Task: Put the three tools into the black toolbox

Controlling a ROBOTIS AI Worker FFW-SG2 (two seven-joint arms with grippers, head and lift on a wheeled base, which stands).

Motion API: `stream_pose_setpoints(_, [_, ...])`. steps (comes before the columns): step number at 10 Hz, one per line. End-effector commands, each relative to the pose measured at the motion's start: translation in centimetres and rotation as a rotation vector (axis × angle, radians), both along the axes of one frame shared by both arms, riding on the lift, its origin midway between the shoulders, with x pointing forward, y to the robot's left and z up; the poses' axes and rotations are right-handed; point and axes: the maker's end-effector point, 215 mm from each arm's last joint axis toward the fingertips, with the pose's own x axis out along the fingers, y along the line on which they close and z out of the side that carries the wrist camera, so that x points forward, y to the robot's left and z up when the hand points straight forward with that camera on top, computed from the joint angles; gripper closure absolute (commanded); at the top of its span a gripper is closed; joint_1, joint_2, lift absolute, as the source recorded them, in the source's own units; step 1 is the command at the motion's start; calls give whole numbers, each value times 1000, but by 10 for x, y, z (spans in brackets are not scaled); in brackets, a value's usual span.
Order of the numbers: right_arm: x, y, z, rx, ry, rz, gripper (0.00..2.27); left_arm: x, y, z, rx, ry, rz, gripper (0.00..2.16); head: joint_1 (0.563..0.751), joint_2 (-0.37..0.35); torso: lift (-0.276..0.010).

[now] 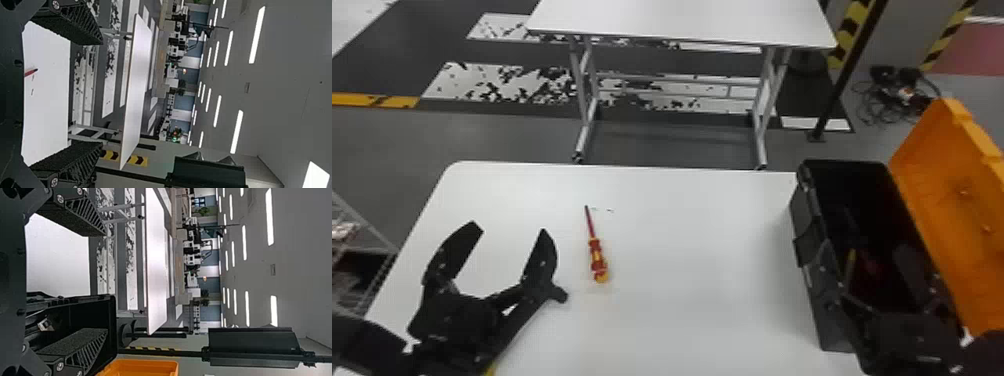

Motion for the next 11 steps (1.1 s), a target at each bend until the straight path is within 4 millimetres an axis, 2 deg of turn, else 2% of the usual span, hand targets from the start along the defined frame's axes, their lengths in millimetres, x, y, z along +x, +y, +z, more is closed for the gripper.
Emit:
stream_pose_setpoints(1, [1,1,-1,-4,3,3,137,1,1,-1,1,2,2,90,695,-21,-51])
stream_pose_setpoints(5, [2,2,1,1,-5,4,130,1,2,0,0,-1,6,90,695,-14,-51])
stream_pose_setpoints(7, [3,2,1,0,-6,5,137,0,4,10,0,-41,13,90,695,-13,-51])
stream_pose_setpoints(10, [1,2,4,-1,-12,5,137,-1,2,9,-1,-37,7,90,695,-14,-51])
stream_pose_setpoints(11, [0,2,3,-3,-11,7,137,-1,3,3,7,-23,4,87,695,-15,-51])
